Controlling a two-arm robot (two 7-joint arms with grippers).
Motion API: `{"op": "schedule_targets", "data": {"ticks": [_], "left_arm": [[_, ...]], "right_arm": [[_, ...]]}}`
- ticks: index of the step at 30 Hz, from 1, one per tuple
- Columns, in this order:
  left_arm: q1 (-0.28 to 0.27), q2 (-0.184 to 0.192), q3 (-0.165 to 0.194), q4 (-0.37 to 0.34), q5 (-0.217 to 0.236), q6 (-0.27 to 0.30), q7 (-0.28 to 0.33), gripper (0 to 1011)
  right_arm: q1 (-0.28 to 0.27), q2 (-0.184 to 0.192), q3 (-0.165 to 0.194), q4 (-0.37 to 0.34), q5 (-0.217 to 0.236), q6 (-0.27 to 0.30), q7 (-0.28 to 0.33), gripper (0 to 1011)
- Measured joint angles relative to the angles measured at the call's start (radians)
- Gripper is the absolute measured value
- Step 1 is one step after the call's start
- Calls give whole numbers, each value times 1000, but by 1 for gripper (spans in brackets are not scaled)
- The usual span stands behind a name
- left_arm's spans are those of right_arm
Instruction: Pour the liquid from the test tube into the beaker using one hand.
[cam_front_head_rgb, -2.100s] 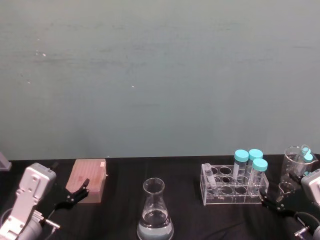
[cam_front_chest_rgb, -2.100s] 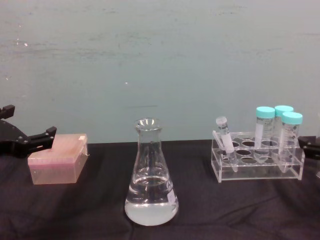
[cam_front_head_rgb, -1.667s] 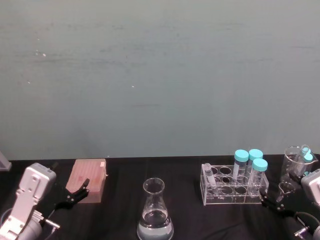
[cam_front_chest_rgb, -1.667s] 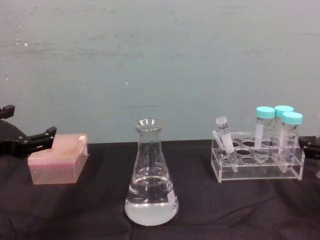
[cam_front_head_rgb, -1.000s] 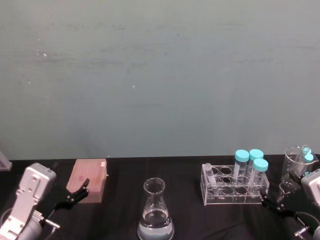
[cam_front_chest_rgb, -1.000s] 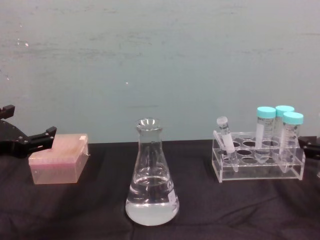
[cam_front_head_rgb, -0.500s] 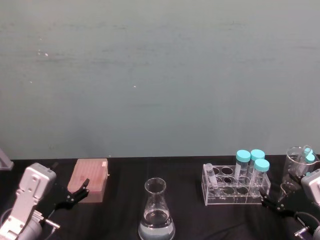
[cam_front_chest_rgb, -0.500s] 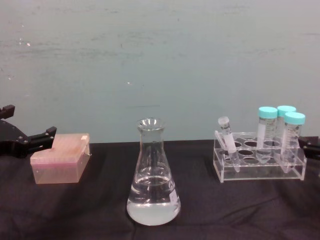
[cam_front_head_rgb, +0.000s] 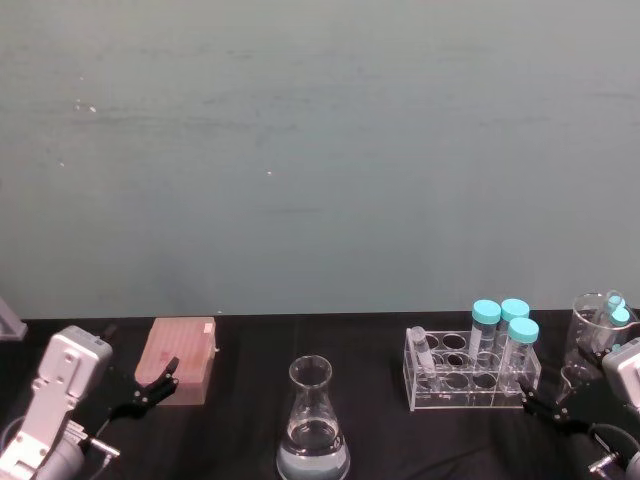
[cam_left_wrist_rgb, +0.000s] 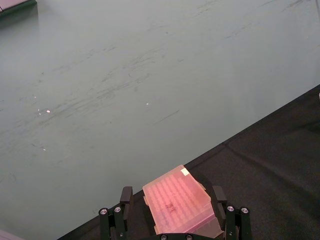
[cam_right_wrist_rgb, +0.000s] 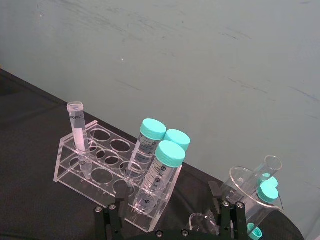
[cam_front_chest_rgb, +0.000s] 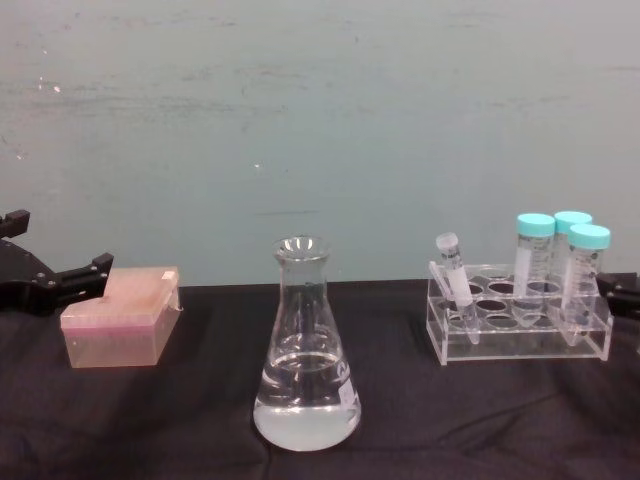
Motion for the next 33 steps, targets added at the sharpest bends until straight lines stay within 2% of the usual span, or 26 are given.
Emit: {"op": "schedule_targets", "data": {"ticks": [25,33], "left_arm": [[0,0,0,0,0,0,0,1000],[0,0,0,0,0,0,0,1000]], "right_arm": [[0,0,0,0,-1,0,1,1000],[16,-17,2,5,-19,-25,54,1000]]}}
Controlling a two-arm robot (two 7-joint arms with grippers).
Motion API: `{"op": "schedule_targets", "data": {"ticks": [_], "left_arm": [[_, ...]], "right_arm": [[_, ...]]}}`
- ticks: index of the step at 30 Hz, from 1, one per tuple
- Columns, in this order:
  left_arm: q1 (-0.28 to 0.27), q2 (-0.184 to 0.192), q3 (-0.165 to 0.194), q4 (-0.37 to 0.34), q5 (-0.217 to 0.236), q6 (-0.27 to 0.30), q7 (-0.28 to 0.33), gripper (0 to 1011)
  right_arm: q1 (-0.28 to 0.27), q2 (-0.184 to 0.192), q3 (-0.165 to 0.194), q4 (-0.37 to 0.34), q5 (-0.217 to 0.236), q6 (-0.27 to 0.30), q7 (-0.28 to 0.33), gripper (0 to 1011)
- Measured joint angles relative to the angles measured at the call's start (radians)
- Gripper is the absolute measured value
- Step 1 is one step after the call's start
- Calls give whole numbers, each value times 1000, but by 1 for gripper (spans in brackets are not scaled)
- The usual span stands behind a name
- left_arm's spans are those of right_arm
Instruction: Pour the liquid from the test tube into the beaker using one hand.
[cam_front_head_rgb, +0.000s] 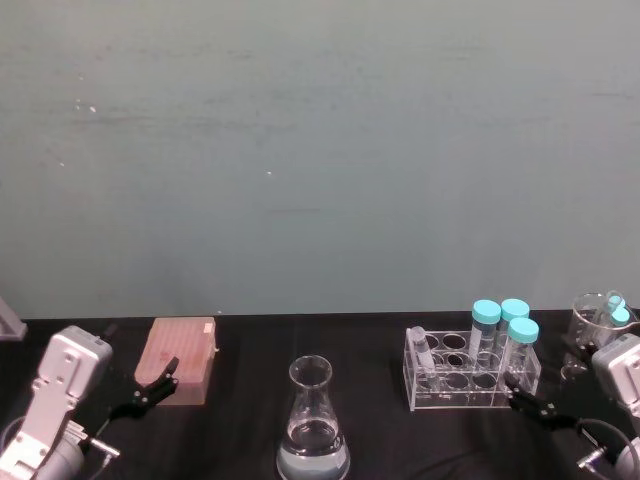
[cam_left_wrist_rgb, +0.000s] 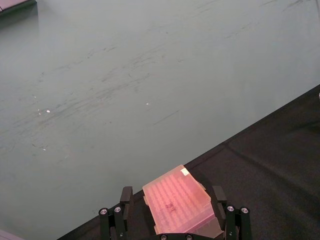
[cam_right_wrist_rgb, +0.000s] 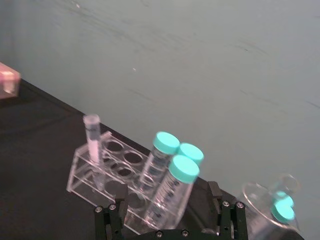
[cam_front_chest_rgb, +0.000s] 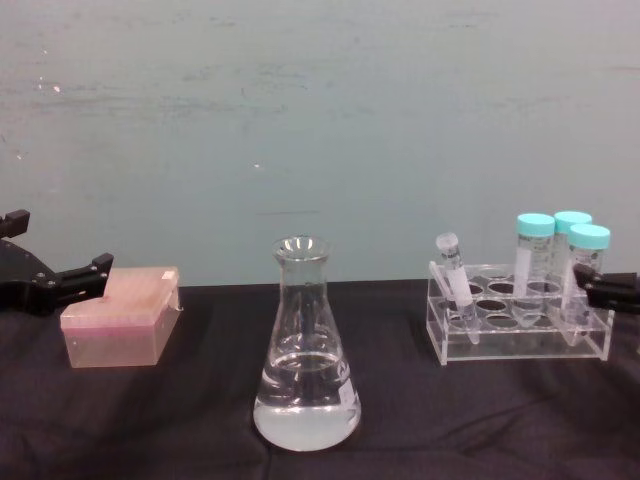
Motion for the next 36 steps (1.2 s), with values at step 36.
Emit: {"op": "schedule_targets", "data": {"ticks": [36], "left_arm": [[0,0,0,0,0,0,0,1000]], "right_arm": [[267,-222,-90,256,-143,21,213,1000]]}}
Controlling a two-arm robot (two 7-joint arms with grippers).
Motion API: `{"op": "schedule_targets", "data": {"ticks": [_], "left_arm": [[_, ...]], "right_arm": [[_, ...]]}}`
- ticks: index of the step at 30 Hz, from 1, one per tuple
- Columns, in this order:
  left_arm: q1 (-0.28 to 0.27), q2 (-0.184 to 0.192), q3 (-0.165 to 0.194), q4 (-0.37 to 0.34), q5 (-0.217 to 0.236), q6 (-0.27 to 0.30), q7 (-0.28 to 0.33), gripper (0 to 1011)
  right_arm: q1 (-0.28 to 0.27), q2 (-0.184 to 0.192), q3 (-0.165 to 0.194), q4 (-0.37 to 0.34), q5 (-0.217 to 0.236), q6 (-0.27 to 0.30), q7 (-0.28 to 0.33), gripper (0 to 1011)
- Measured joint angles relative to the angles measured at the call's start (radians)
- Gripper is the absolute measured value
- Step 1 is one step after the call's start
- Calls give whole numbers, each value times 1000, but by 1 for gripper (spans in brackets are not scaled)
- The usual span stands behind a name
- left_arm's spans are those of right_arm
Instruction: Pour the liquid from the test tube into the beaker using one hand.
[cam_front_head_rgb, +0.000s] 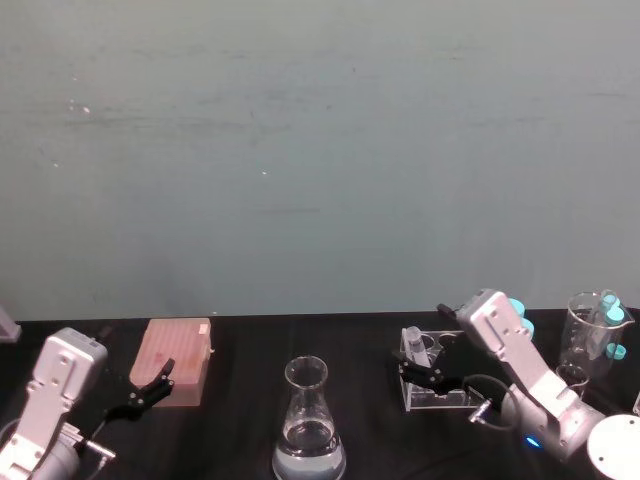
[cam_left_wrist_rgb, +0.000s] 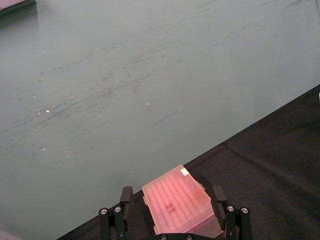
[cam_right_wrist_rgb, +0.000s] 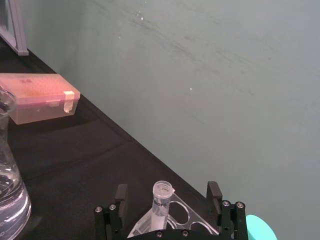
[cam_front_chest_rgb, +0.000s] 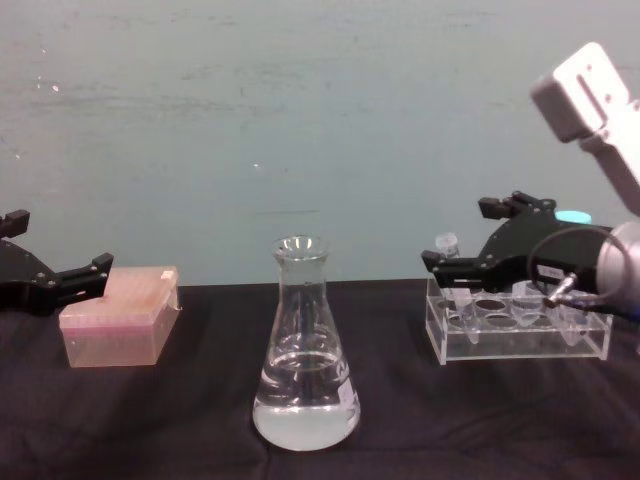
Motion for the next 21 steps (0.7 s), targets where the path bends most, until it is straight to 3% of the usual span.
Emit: {"op": "schedule_targets", "data": {"ticks": [7,21], "left_arm": [[0,0,0,0,0,0,0,1000],[0,0,0,0,0,0,0,1000]], "right_arm": [[24,-35,-7,51,-27,4,13,1000],[25,-63,10,82,-70,19,14,1000]]}}
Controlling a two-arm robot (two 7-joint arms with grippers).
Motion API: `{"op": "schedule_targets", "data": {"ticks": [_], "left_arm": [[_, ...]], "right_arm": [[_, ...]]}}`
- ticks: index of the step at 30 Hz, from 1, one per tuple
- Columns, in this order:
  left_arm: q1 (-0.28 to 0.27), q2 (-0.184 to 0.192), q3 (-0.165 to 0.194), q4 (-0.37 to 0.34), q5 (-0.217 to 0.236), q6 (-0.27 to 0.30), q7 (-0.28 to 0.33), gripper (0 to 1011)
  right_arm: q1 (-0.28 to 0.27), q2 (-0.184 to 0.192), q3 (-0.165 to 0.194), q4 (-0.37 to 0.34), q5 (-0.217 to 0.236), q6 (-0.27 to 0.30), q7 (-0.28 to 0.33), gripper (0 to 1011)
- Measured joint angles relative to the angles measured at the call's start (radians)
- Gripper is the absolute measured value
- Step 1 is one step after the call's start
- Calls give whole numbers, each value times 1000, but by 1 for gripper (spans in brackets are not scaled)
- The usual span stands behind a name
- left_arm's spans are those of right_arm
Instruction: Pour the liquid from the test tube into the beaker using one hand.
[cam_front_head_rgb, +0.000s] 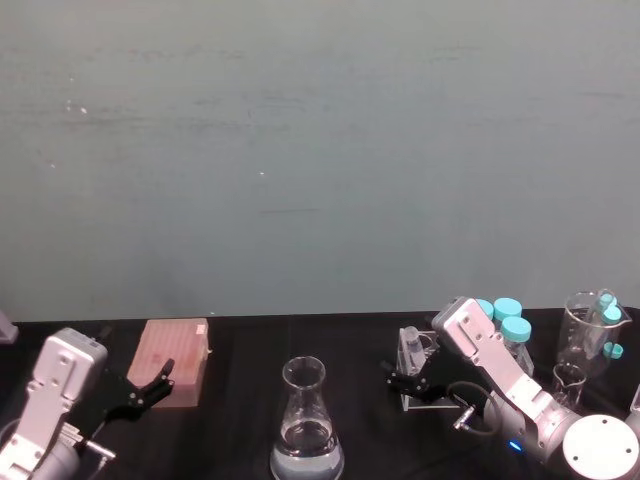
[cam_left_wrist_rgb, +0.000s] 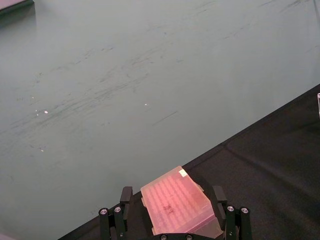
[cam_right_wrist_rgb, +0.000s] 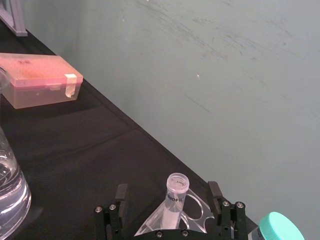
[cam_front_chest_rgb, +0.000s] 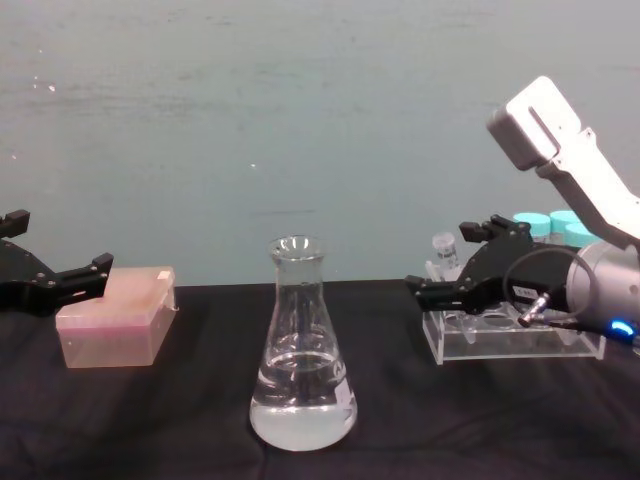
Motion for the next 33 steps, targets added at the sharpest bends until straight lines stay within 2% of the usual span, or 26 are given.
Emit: {"op": "schedule_targets", "data": {"ticks": [9,20,25,29,31,33], "left_arm": [[0,0,0,0,0,0,0,1000],[0,0,0,0,0,0,0,1000],[0,0,0,0,0,0,0,1000],[0,0,0,0,0,0,0,1000],[0,0,0,0,0,0,0,1000],[0,0,0,0,0,0,0,1000]], "right_arm": [[-7,-12,22,12,-17,-1,-3,1000],[-8,-11,21,11,-17,-2,-4,983],[-8,-11,21,11,-17,-2,-4,876],[-7,-10,20,10,-16,-1,-4,751],[-7,-10,20,10,-16,-1,-4,734],[-7,-10,20,10,-16,-1,-4,633]]}}
